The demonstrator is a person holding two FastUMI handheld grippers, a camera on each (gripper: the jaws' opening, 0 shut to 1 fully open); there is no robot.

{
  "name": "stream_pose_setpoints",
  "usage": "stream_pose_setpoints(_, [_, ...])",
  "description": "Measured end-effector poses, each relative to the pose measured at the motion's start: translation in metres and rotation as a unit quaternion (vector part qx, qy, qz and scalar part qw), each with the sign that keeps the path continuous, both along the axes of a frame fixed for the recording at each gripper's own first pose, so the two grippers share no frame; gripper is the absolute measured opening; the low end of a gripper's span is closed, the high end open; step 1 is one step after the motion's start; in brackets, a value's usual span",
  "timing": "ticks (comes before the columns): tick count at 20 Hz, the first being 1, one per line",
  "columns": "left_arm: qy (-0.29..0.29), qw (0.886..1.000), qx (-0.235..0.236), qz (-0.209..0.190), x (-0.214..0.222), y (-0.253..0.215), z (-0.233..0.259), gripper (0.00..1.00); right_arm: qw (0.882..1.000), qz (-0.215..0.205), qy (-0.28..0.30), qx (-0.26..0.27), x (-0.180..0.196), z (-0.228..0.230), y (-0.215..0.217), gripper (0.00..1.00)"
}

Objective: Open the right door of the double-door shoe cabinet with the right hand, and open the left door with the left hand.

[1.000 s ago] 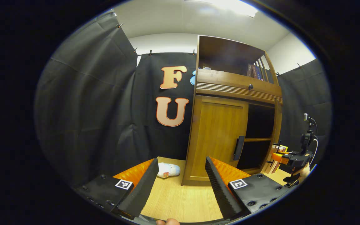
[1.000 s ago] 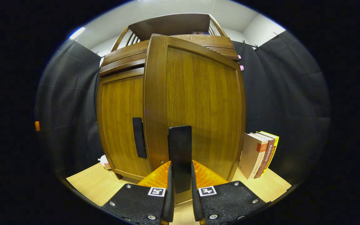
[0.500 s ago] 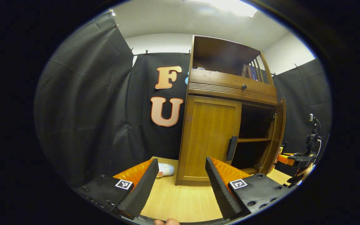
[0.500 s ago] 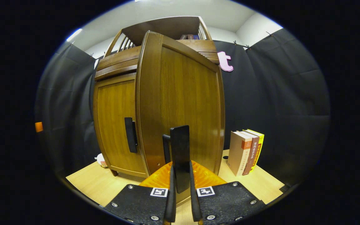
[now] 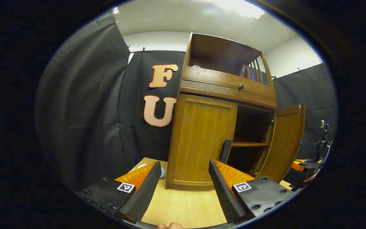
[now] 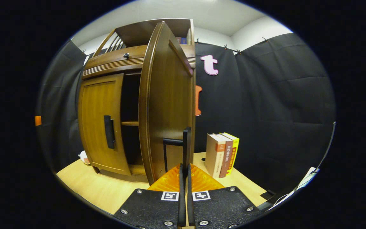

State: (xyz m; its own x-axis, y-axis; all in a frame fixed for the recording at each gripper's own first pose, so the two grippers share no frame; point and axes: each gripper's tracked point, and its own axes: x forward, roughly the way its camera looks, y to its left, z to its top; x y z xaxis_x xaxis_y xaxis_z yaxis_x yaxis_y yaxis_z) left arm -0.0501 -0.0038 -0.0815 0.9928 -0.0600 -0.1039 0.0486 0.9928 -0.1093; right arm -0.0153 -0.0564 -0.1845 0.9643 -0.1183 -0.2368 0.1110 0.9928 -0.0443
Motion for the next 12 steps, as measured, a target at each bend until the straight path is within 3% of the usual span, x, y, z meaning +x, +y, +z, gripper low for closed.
stream_pose_setpoints(1, [0.001,1.0,-0.001,-0.006,0.003,-0.007,0.0,0.99,1.0,-0.005,-0.001,0.005,-0.002,0.0,-0.013,0.0])
stream_pose_setpoints(2, [0.003,1.0,-0.003,-0.01,0.006,-0.014,-0.001,0.94,1.0,-0.005,-0.001,0.009,-0.002,0.0,-0.021,0.05])
stream_pose_setpoints(5, [0.005,1.0,-0.001,-0.006,0.013,-0.022,0.001,0.99,1.0,0.01,-0.003,0.013,-0.002,0.001,-0.034,0.0])
stream_pose_setpoints(10, [-0.003,1.0,0.01,0.004,0.02,-0.034,0.007,0.99,0.999,0.029,-0.006,0.029,0.0,0.001,-0.055,0.05])
stream_pose_setpoints(11, [-0.005,1.0,0.012,0.003,0.02,-0.038,0.009,0.99,0.999,0.032,-0.008,0.034,0.0,0.001,-0.06,0.0])
stream_pose_setpoints(12, [-0.006,1.0,0.013,0.002,0.022,-0.043,0.009,0.99,0.999,0.035,-0.009,0.039,0.001,0.0,-0.063,0.05])
